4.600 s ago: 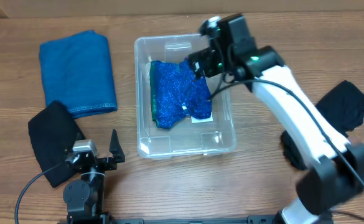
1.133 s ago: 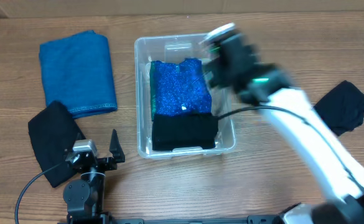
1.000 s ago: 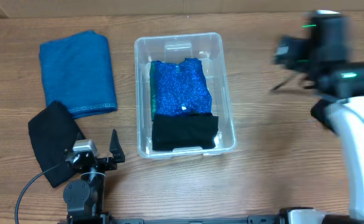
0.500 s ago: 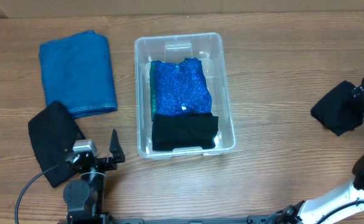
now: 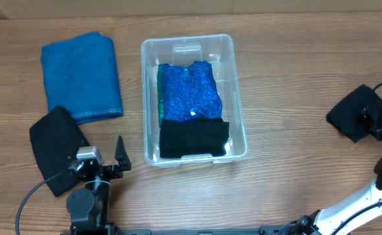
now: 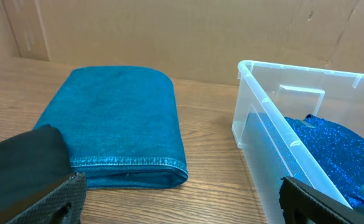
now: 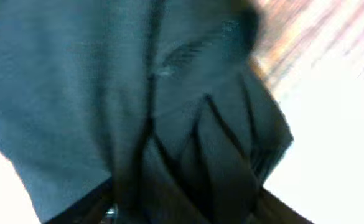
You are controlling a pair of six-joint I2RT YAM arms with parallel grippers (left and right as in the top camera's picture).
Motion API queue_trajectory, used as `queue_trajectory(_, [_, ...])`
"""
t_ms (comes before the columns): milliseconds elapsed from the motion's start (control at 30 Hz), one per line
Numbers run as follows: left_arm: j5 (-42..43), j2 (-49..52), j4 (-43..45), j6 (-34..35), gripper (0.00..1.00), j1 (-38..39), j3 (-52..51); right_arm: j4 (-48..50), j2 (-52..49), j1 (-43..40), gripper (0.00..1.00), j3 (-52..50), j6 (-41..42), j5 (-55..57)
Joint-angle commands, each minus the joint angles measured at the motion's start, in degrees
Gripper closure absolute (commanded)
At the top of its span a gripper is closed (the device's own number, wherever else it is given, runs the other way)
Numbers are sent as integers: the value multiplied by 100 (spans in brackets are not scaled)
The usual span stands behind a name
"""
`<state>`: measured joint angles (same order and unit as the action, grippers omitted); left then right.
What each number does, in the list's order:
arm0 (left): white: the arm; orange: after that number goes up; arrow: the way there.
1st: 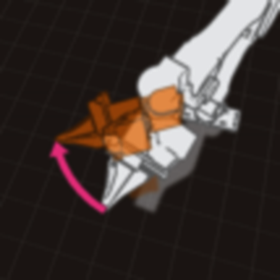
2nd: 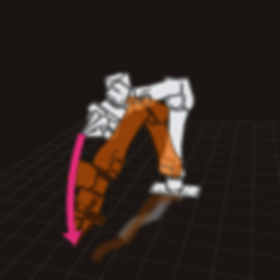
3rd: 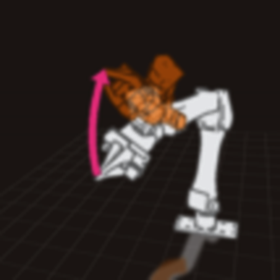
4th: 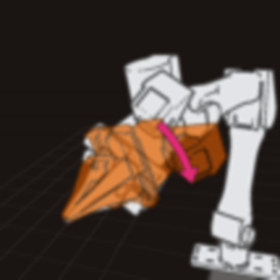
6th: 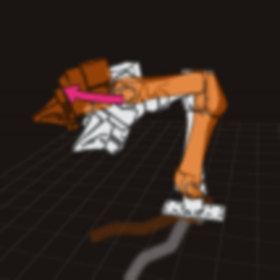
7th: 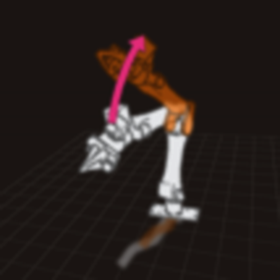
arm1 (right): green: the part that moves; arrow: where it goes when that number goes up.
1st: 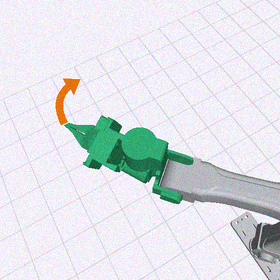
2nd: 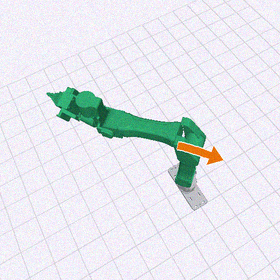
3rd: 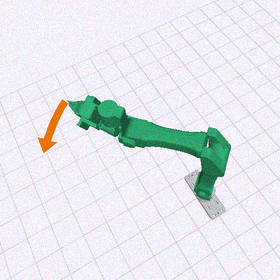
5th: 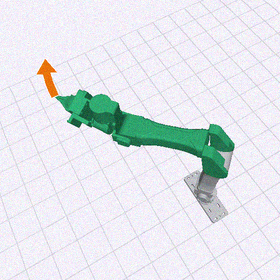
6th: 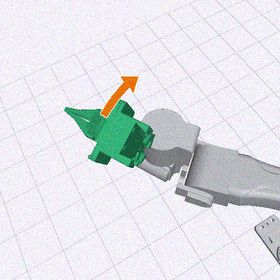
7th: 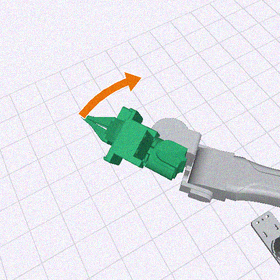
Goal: Pack container
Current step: 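Release the black cloth and move the right gripper to the remaining black cloth, then grasp the second black cloth and lay it in the bin's front half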
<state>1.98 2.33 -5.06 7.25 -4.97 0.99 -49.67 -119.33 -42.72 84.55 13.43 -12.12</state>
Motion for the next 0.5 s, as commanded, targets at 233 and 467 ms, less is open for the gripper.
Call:
queue_trajectory(233, [57,-9,22,-105,0,-11,-42,55,155,131,96,79,-1145,-3040])
queue_trajectory(467, [57,-9,22,-105,0,-11,-42,-330,1707,1519,96,776,-1735,-3696])
